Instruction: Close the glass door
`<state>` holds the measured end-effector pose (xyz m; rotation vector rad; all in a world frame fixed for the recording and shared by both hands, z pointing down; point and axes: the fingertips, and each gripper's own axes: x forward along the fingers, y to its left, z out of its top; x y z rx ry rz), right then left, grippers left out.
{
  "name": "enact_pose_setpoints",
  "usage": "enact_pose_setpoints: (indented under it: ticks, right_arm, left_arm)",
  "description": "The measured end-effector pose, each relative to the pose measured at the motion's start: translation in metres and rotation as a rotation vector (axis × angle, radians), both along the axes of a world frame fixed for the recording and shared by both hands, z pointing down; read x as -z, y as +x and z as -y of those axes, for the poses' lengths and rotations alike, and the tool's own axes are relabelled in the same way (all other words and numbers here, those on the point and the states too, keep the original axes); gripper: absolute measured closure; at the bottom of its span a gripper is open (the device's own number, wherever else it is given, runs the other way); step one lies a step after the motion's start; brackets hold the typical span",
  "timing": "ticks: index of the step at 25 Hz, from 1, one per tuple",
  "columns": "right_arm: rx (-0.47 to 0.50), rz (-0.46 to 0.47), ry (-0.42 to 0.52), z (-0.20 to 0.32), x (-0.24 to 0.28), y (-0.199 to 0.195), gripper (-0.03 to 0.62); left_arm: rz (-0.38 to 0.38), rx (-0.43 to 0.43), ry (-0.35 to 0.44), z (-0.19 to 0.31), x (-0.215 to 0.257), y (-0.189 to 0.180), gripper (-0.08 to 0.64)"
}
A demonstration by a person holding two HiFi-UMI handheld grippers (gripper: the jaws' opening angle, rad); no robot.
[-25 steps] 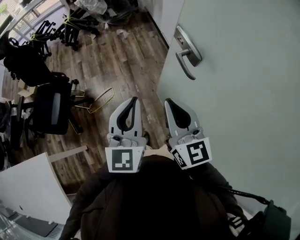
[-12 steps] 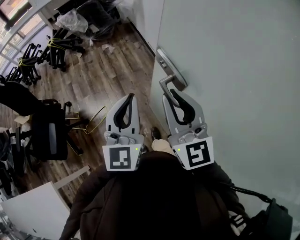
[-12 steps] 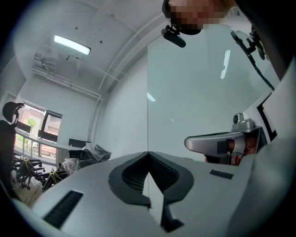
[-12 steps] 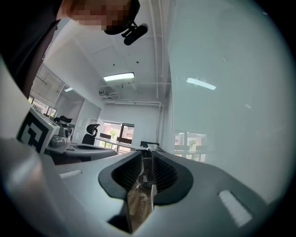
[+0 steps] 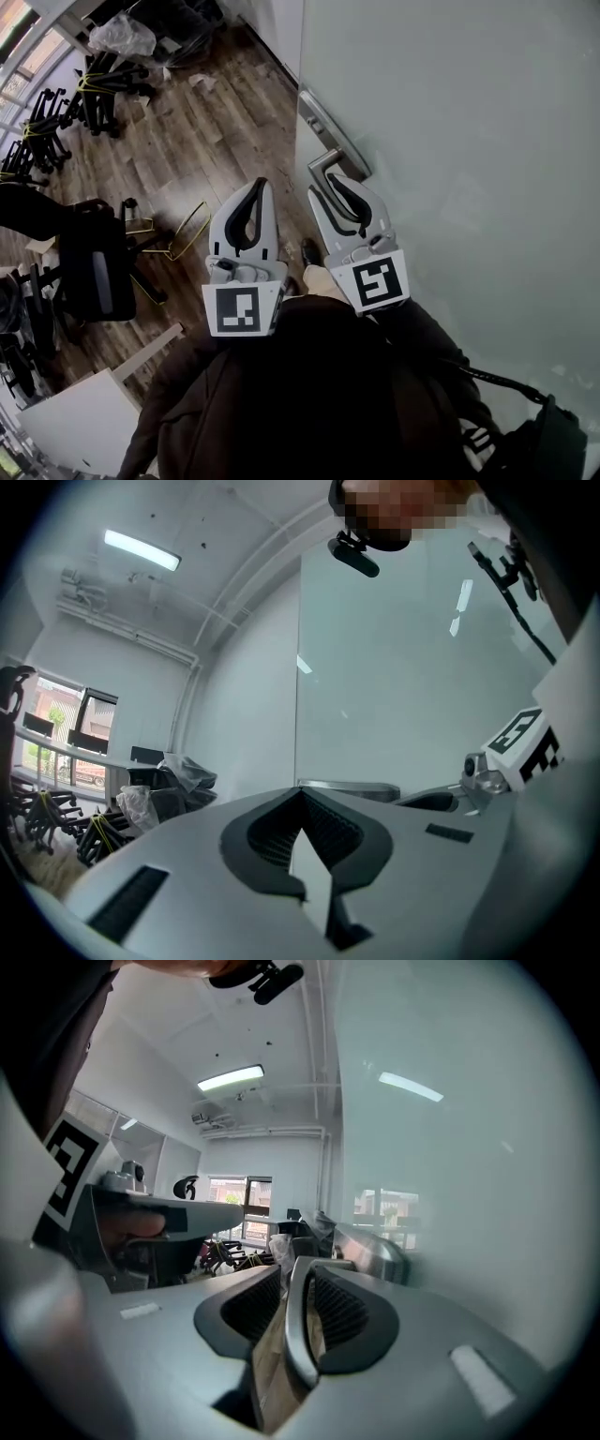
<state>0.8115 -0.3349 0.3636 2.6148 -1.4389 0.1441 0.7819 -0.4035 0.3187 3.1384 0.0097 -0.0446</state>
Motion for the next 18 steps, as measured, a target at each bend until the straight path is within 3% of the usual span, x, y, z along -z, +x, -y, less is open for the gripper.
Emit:
enact_pose_setpoints:
  ticks: [3,11,18]
  right_arm:
    - [-0.032,-0.006,0.004,0.001,-0.003,0.003,0.513]
    - [-0.003,0.028,0.036,-0.004,-0.009,0.012,0.523]
    - [0.036,0.039,0.052,0.0,-0.007,0.007,0.523]
  left_arm:
    - [0.004,0.01,-0.005,0.007,-0.001,-0.005,0.563]
    - [-0.003,0.027,0.002,0.007,0.001,-0.015,0.563]
    - [0.012,0.073,0.012,0.014,-0.001,-0.052,0.563]
